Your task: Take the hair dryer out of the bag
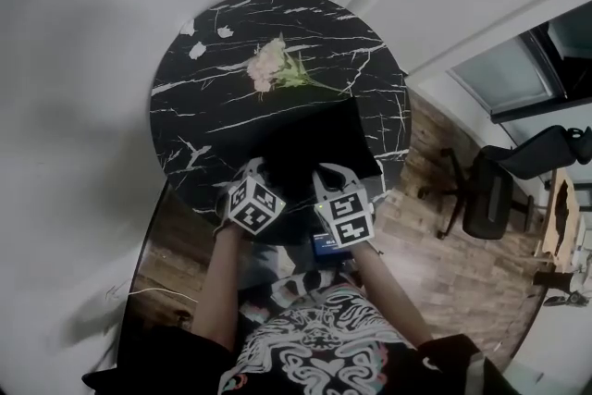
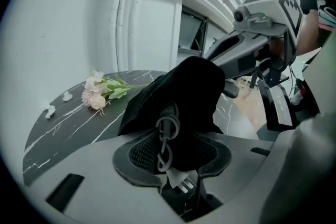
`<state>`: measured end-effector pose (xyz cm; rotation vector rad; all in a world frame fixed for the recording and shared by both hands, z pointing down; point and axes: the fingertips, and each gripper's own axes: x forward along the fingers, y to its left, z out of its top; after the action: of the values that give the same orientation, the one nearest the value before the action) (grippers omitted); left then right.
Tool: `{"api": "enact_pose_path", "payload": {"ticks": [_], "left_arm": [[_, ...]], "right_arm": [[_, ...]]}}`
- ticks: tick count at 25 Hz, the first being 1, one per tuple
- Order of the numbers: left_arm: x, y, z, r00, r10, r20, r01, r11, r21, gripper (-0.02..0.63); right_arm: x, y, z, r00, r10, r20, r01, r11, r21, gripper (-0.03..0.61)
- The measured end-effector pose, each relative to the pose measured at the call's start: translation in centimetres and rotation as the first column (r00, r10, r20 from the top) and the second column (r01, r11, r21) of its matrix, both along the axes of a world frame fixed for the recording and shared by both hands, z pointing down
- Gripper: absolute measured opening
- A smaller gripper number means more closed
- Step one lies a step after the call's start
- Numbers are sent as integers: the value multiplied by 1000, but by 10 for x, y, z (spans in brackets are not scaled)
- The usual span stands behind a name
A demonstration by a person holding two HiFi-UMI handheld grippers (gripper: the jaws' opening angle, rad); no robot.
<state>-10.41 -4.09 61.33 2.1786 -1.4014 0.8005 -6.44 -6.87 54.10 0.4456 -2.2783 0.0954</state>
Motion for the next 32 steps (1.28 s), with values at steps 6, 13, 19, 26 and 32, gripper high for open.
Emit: {"api": "enact_pose_path", "payload": {"ticks": [6,13,19,26,32], "left_arm": [[4,-11,14,998,62,27,-60,997,-52,199],[13,-30,17,996,86,31,-85,995,-43,233],[16,-46,21,997,64,45,-63,998,-30,233],[18,-54,28,999,42,28,-40,998,-52,227],[19,-54,30,999,31,30,-29,997,-73,222]], "right_arm": [[2,-5,-2,1000,14,5,-14,1000,-9,23],[5,-9,-2,1000,14,26,-13,999,-40,23],[7,-10,-8,999,-7,46,10,998,-55,23],[14,-12,-2,999,-8,39,13,991,-136,23],[33,-23,-5,998,26,57,-14,980,-199,26]]}}
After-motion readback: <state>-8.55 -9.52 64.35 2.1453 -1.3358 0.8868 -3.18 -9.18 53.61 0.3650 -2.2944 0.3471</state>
